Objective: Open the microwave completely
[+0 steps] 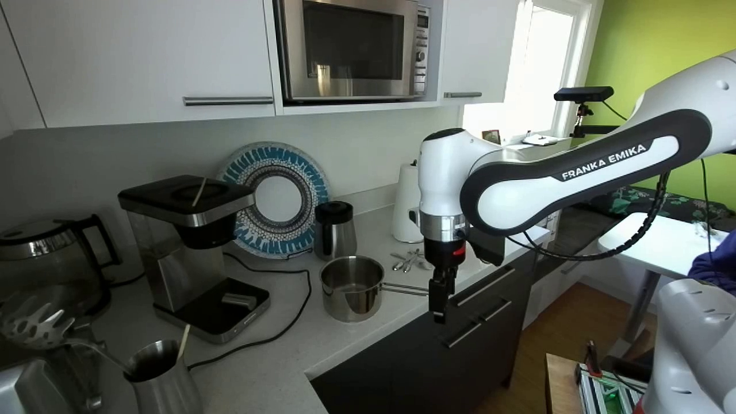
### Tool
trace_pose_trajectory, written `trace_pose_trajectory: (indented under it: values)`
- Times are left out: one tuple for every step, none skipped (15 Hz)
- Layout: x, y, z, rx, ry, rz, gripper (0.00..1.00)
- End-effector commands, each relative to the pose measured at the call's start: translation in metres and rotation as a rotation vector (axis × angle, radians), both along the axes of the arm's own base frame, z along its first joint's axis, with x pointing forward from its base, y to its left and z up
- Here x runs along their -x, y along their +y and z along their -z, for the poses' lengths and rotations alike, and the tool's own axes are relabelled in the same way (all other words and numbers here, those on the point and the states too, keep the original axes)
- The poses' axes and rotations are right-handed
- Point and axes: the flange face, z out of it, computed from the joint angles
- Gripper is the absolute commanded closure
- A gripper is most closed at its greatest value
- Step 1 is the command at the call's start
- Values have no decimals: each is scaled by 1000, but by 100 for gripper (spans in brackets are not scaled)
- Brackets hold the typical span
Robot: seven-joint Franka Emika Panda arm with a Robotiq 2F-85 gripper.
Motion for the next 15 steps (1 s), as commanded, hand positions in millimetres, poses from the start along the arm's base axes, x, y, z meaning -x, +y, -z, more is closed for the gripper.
trace_pose_trajectory:
  values:
    - [12, -14, -36, 80, -130, -41, 0]
    - [18, -24, -54, 133, -165, -34, 0]
    - [21, -30, -68, 169, -203, -37, 0]
    - [29, -40, -90, 229, -227, -54, 0]
    - [36, -50, -110, 272, -263, -67, 0]
    - [46, -64, -135, 256, -337, -116, 0]
    - [56, -77, -156, 222, -393, -139, 0]
    - [64, -96, -176, 161, -443, -55, 0]
    - [42, -71, -149, 212, -363, -78, 0]
    - [49, -81, -163, 205, -391, -69, 0]
    - [53, -83, -168, 205, -402, -67, 0]
    - [53, -80, -166, 207, -398, -71, 0]
    - [51, -76, -162, 209, -389, -77, 0]
    - [51, -81, -169, 182, -429, -58, 0]
    - [53, -95, -181, 119, -477, -74, 0]
